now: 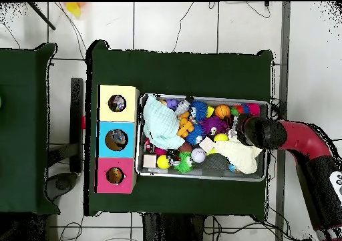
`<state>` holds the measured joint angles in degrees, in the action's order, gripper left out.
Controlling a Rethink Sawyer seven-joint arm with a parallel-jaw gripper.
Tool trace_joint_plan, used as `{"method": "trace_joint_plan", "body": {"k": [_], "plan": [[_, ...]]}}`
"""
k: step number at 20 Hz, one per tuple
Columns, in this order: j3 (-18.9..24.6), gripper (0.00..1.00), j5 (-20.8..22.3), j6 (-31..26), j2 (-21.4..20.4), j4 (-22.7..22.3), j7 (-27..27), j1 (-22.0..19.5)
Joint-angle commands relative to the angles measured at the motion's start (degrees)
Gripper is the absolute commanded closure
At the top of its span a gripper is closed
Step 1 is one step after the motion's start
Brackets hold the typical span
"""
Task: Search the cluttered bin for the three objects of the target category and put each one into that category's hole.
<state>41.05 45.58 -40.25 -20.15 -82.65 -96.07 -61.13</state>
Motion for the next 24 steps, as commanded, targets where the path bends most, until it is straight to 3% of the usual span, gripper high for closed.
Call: {"method": "trace_joint_plan", "body": {"k": [1, 8, 18, 24], "plan": [[0.4, 0.0, 5.4, -1.4, 4.5, 5.5, 23.0, 0.0], [0.2, 0.0, 6.6, 0.7, 5.2, 4.8, 24.0, 0.8], [-3.0, 0.0, 7.4, 3.7, 4.8, -0.2, 18.2, 3.0], [-3.9, 0.0, 8.4, 6.2, 6.8, 0.0, 15.3, 5.6]]}}
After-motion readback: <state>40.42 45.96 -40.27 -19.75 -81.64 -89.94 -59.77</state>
